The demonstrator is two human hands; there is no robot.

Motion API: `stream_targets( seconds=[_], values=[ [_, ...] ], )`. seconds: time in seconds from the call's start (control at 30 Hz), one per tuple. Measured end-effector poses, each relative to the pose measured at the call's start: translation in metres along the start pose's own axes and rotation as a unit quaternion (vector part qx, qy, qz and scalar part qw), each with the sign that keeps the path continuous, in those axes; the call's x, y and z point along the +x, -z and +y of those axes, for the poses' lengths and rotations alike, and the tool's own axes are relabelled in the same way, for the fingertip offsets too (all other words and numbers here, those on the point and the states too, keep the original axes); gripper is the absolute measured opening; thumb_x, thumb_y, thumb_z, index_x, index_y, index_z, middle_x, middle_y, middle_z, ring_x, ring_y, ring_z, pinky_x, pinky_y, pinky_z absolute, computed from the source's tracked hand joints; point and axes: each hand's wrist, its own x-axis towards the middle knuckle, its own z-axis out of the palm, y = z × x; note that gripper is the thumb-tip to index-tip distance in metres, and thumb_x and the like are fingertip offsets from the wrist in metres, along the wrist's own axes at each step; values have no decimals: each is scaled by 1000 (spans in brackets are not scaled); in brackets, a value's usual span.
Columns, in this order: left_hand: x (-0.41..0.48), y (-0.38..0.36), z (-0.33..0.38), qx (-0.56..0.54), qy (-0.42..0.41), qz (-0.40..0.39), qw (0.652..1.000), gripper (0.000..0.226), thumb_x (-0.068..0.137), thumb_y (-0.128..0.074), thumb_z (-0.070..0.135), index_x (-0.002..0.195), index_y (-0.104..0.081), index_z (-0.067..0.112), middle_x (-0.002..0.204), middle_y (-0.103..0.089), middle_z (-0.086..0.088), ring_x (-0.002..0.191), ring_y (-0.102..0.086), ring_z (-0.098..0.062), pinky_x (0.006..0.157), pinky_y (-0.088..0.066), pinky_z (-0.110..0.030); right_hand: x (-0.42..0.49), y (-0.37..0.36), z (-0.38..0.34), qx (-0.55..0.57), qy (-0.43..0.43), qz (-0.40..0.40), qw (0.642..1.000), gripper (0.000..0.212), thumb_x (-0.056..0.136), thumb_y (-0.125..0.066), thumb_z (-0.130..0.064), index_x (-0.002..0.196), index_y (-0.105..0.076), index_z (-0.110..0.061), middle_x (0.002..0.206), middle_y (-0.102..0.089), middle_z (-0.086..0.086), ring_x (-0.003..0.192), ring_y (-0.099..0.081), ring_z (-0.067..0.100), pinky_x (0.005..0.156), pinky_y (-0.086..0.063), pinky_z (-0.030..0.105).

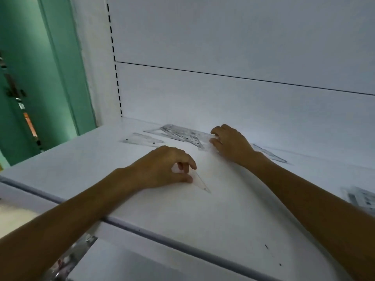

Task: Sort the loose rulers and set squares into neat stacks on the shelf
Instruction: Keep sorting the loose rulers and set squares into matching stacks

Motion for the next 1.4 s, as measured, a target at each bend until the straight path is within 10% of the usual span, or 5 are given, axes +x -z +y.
stream_targets(
  seconds=[0.17, 0.53, 0.73, 0.97, 1.4],
  values=[
    [-5, -8, -1, 49, 30, -60, 997, 52, 80, -52, 60, 127, -48, 37, 133, -41, 11, 124, -34, -9, 104, -29, -27, -12, 12, -12, -14, 38, 14, 999, 30, 92, -49, -18, 120, -51, -7, 117, -51, 12, 100, -54, 28, 83, -42, 34],
    [-19, 1, 8, 29, 25, -68, 997, 44, 84, -55, 50, 123, -57, 27, 116, -48, 7, 112, -42, -9, 86, -30, -18, -58, 34, -32, -73, -112, -40, 990, 19, 80, -44, -7, 87, -60, 0, 93, -61, 14, 81, -58, 30, 67, -46, 32],
    [-61, -5, 46, 101, -71, -88, 988, 96, 62, -25, 90, 138, -38, 31, 141, -34, 10, 124, -24, -7, 102, -21, -22, -84, 41, -45, -46, -140, -6, 989, 19, 83, -48, -15, 69, -49, -3, 70, -51, 13, 62, -47, 26, 53, -34, 27],
    [-85, -6, 63, 151, -175, -17, 973, 75, 82, -27, 72, 136, -42, 22, 135, -46, 3, 119, -36, -15, 99, -28, -24, -108, 40, -66, -73, -117, -22, 990, 29, 87, -39, -3, 114, -47, -4, 98, -59, 16, 88, -55, 33, 68, -41, 32],
    [-103, -3, 75, 208, -229, 44, 950, 47, 89, -34, 37, 104, -69, 10, 84, -64, -6, 71, -60, -22, 56, -50, -26, -152, 39, -57, -75, -111, 112, 985, 34, 92, -48, -37, 114, -56, -12, 107, -58, 4, 105, -50, 21, 84, -40, 32]
  ],
)
